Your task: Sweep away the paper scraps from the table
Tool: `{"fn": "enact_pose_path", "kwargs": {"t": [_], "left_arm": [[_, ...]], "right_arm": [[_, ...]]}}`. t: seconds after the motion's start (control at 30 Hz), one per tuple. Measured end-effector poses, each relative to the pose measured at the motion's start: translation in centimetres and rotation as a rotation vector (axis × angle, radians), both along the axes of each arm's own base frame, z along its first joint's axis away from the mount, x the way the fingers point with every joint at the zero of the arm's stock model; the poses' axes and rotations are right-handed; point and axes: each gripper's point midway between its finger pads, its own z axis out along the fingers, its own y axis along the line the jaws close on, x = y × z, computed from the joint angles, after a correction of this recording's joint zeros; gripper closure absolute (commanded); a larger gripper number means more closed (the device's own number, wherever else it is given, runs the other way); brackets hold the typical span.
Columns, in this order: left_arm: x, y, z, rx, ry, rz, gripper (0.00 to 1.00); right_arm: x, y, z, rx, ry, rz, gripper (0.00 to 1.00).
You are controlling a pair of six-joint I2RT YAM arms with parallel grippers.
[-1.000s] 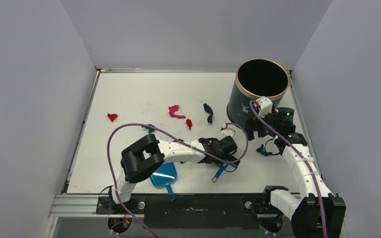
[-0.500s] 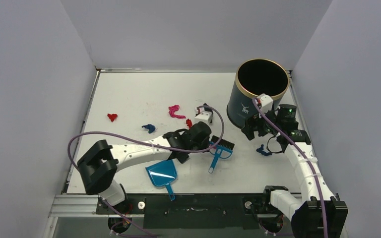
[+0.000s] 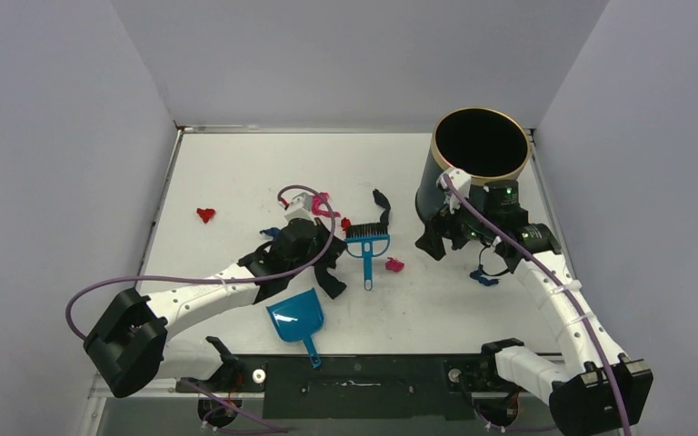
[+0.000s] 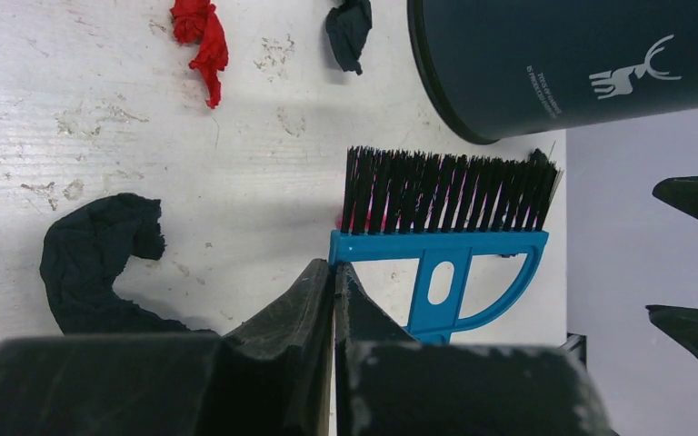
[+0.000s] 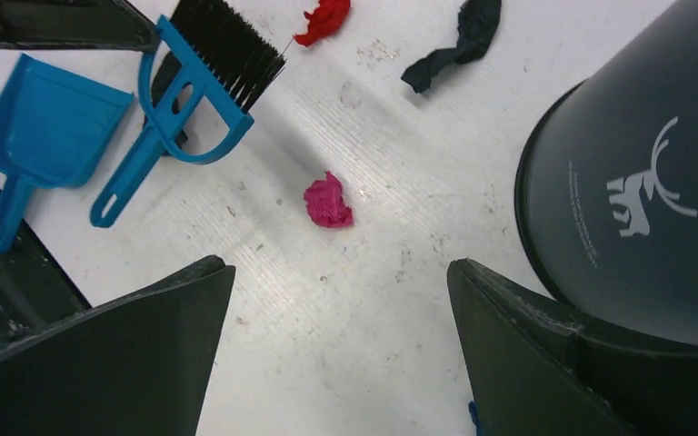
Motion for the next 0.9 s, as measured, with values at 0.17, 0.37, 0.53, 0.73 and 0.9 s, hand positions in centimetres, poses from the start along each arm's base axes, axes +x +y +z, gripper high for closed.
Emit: {"fn": "enact_pose_path", "kwargs": {"t": [0.17, 0.37, 0.53, 0.73, 0.9], "left_arm": [[0.4, 0.0, 0.5, -0.082, 0.006, 0.015, 1.0], [-0.4, -1.3, 1.6, -0.094, -0.041, -0.088, 1.0], [-1.5, -1.6, 2.2, -0.037, -0.104, -0.189, 1.0], [-2.8, -2.0, 3.3, 0.01, -0.188, -0.291, 1.0], [-3.4, -2.2, 3.2, 0.056, -0.228, -0.342, 1.0]], "right_arm": [[1.3, 1.7, 1.6, 0.048, 0.036, 0.034, 0.08], [2.5, 3.9, 1.3, 0.067, 0.125, 0.085, 0.08], [2.5, 7.1, 0.9, 0.039, 0.183, 0.217, 0.09], [0.5, 8.4, -1.4, 0.018, 0.312, 0.302, 0.0], [-1.1, 9.5, -2.2, 0.004, 0.373, 0.364, 0.09]]}}
